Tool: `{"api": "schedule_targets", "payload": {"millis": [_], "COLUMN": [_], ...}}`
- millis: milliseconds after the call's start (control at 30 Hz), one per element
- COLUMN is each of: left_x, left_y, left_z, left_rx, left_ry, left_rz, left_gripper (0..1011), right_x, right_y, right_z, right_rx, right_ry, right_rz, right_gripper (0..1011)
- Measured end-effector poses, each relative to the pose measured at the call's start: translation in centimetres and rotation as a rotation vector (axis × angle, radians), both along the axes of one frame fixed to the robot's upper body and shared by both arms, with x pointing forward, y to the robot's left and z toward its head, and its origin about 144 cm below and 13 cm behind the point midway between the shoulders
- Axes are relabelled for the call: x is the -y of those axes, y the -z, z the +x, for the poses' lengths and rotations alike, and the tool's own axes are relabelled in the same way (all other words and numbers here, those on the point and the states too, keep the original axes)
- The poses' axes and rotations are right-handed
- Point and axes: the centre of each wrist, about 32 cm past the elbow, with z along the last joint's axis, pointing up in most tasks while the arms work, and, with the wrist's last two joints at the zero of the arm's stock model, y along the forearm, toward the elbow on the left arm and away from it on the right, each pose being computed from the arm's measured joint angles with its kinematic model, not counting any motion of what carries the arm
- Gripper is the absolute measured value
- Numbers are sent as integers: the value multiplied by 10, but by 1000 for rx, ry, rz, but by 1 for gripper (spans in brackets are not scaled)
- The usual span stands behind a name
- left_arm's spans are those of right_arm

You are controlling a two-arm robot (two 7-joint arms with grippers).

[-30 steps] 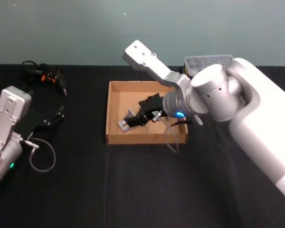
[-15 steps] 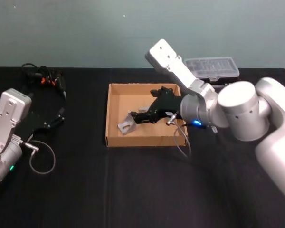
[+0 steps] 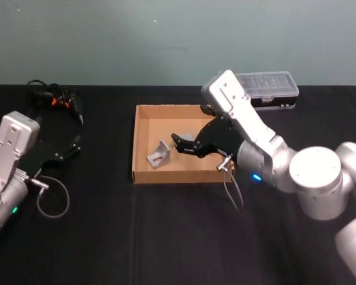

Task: Use one hand to pick up the angle iron from the table and place it into the box.

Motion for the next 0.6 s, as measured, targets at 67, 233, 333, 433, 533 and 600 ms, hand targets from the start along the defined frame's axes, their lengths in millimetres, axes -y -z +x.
{"api": "schedule_targets", "payload": {"millis": [67,233,333,433,533,600], "left_x": [0,0,0,0,0,0], "left_y": [0,0,0,0,0,0], "left_z": [0,0,0,0,0,0], "left_rx": [0,0,0,0,0,0], "left_ry": [0,0,0,0,0,0], "left_rz": [0,0,0,0,0,0], "left_gripper": [1011,1011,1011,1011,1011,1011], "right_x": [-1,-5,-9,-11,-11,-11], "right_y": [4,16,26,36,42,45], "right_z": [-9,-25,-31,-34,-34,-34], "right_rx": [43,127,161,189,208,208], "right_ry": [13,68,103,133,147,150], "right_rz": [-3,-28,-36,-37,-30,-27], "right_gripper": [1002,1002,1000,1000,1002,1000]}}
